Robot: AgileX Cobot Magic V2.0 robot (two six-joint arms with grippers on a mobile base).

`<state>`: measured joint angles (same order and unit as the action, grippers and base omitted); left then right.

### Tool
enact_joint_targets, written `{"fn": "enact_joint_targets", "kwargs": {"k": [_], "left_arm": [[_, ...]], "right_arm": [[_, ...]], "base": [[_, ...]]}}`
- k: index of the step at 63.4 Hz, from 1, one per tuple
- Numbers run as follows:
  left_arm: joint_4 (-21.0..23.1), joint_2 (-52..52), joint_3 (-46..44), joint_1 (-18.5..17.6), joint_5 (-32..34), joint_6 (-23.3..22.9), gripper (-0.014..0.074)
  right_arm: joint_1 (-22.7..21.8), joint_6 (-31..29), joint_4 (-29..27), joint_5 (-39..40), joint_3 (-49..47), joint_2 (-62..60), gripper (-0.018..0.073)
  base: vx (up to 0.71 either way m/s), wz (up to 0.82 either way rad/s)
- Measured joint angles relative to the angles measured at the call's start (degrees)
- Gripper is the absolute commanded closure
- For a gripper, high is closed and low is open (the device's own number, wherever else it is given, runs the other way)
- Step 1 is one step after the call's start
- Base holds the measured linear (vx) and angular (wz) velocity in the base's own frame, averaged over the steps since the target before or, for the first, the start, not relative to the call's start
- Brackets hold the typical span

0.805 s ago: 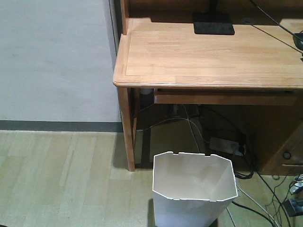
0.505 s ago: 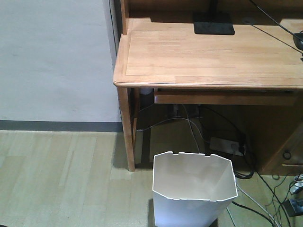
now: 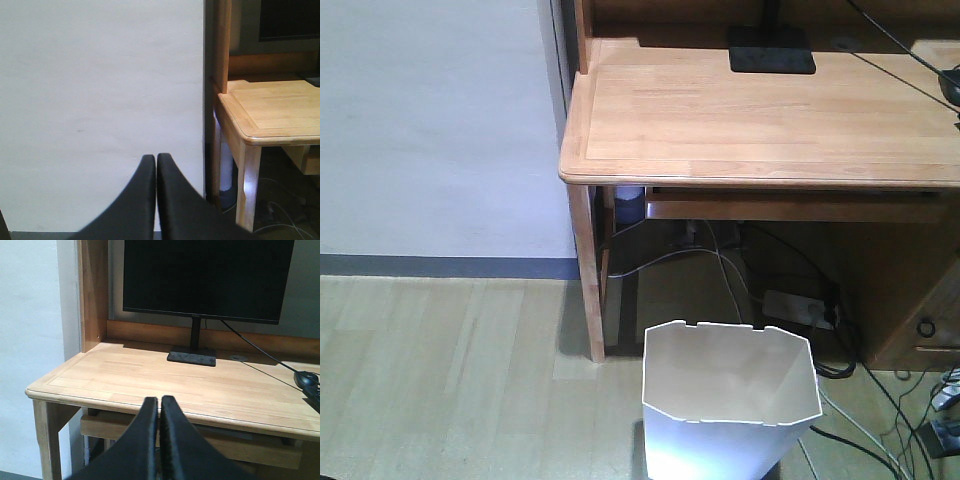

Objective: Move trash bin to bedside with robot

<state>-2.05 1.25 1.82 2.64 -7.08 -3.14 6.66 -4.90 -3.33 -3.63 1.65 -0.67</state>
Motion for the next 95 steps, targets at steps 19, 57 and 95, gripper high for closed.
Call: {"fn": "enact_joint_targets", "kwargs": {"k": [19, 57, 95], "left_arm": [[0.0, 0.0, 0.0, 0.0, 0.0, 0.0, 0.0603], [0.0, 0.0, 0.0, 0.0, 0.0, 0.0, 0.0603], [0.0, 0.0, 0.0, 0.0, 0.0, 0.0, 0.0603]], "right_arm": [[0.0, -0.3, 0.1, 2.3, 0.0, 0.0, 0.0568], [0.0, 0.0, -5.8, 3.6, -16.6, 21.1, 0.0568], [0.0, 0.0, -5.6, -0.7, -22.6, 42.0, 0.0565]], "base": [[0.00, 0.00], [0.00, 0.00], [0.00, 0.00]]}}
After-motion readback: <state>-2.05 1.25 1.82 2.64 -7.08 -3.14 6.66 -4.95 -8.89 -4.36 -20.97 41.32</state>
